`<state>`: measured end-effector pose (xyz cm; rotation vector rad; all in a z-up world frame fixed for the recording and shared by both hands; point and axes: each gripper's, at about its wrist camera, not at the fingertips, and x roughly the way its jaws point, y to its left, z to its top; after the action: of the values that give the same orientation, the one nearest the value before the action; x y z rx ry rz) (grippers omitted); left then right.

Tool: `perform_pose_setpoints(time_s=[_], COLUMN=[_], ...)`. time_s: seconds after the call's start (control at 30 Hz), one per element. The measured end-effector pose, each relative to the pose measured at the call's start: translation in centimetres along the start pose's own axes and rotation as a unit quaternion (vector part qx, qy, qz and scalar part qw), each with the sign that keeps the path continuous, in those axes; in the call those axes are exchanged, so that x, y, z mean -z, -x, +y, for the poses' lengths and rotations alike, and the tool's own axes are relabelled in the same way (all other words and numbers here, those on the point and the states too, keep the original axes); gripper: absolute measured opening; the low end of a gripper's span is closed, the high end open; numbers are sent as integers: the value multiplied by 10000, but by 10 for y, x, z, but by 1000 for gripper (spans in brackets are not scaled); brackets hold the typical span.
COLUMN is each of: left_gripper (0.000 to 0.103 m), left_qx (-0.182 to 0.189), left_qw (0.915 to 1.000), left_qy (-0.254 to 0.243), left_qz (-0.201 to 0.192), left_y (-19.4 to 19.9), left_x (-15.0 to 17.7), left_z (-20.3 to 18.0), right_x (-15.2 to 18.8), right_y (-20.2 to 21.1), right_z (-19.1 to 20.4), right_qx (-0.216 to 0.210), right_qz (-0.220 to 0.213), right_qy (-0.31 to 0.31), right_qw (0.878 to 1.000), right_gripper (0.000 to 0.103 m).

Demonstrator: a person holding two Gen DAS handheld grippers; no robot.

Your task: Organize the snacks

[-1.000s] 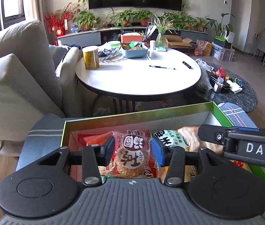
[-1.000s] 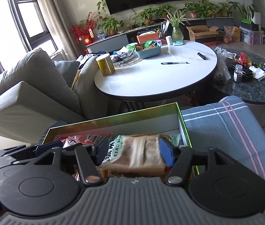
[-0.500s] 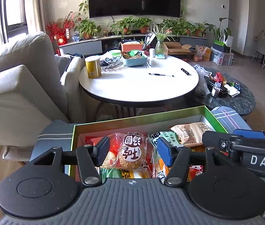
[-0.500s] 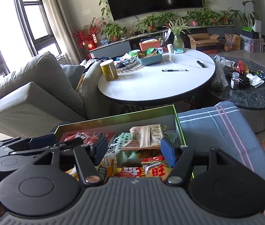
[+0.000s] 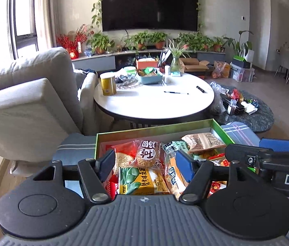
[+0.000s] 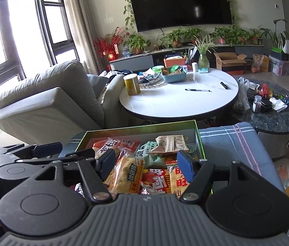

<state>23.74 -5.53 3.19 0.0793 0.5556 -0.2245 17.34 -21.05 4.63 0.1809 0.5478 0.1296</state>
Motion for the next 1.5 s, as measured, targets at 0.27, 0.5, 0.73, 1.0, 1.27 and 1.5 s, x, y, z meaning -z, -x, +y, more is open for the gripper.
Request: perform_pose_setpoints(time_s=[0.27, 0.5, 0.73, 1.0, 1.27, 1.5], left_gripper=[74, 81, 82, 82, 82, 82], left_qx=[-148, -364, -507, -617, -641, -865], left_qw=[9990, 9986, 9983, 9979, 9970, 9954], left_qy=[-24, -34, 43, 79, 436, 391], left_qz=[-432, -379, -268, -166, -50, -127], left_y=[48, 77, 99, 112, 123, 129], left_x=[8, 25, 43, 70, 94, 100], left_z=[0, 0, 1, 2, 7, 8], right_x=[7, 23, 37, 62, 84, 91], right_y=[34, 53, 65, 68, 77, 83], right_z=[5, 8, 14, 16, 22, 30], right_qx=[-105, -168, -176, -245, -192, -162], right_qz=[-270, -350, -377, -230, -224, -276], right_qy=[41, 61, 117, 40, 107, 223], right_qw=[9996, 9992, 9991, 9994, 9995, 9992], right_gripper=[81, 81, 81, 81, 81, 81])
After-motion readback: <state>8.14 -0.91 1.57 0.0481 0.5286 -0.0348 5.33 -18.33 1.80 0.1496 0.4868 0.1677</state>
